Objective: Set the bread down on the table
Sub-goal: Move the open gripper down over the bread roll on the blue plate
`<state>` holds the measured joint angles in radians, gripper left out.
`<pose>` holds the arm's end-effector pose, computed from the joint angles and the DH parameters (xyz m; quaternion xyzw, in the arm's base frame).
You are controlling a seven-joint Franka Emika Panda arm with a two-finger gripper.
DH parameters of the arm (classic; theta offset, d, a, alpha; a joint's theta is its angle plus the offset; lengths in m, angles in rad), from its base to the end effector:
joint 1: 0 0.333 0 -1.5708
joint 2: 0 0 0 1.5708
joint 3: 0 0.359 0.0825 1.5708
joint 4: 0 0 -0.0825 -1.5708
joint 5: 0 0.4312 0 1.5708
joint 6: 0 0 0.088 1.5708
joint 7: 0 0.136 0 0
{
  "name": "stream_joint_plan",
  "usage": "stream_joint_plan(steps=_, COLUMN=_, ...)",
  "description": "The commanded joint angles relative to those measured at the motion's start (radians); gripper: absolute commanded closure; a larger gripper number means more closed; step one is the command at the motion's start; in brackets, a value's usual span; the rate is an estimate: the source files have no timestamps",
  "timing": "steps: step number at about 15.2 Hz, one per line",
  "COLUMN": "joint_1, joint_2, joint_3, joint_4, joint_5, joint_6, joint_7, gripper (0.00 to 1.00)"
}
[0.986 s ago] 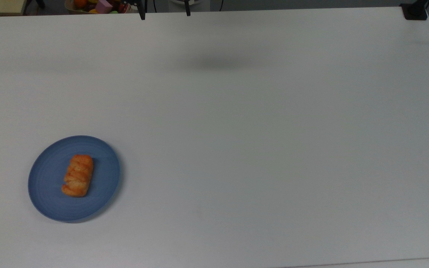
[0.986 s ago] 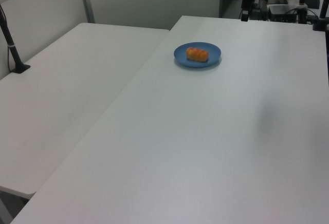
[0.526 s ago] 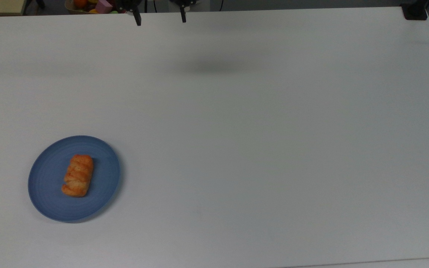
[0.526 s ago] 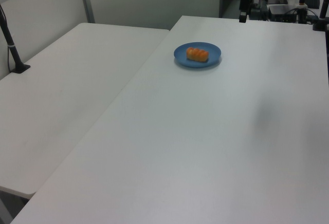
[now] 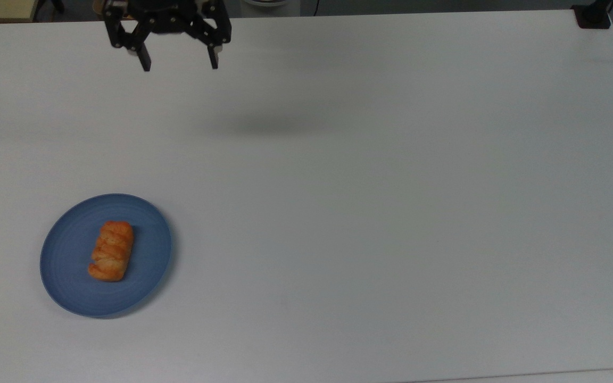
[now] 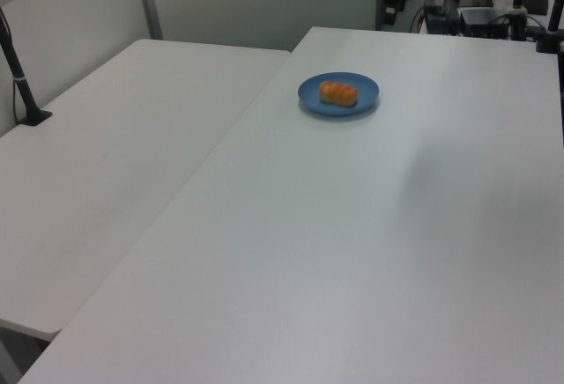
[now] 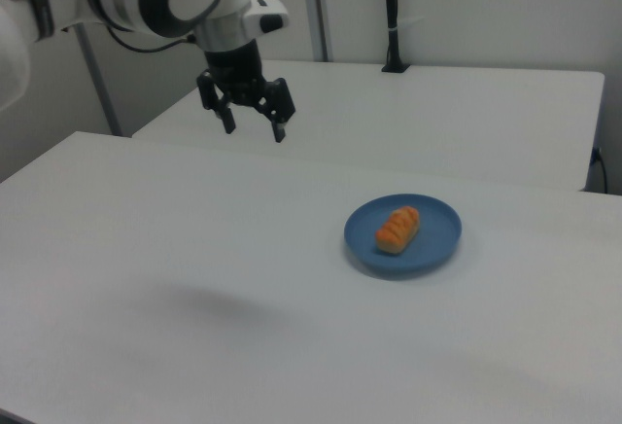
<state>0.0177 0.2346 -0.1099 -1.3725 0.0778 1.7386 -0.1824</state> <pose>0.7010 -0.0464 0.6075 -0.9965 -0.0434 -0.0693 0.0168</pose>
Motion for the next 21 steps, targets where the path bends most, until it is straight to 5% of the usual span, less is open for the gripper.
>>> stream_joint_plan(steps=1, joint_1=-0.036, joint_2=0.124, joint_3=-0.007, joint_4=0.124, joint_5=-0.007, joint_6=0.059, joint_7=-0.026, gripper=0.00)
stream_joint_plan(steps=11, joint_1=-0.149, joint_2=0.331, joint_3=-0.005, joint_4=0.130, joint_5=-0.016, joint_6=0.439, joint_7=-0.023, gripper=0.00)
stream_joint_plan(steps=21, joint_1=-0.162, joint_2=0.517, joint_3=-0.002, joint_4=0.128, joint_5=-0.015, joint_6=0.686, joint_7=0.082, gripper=0.00)
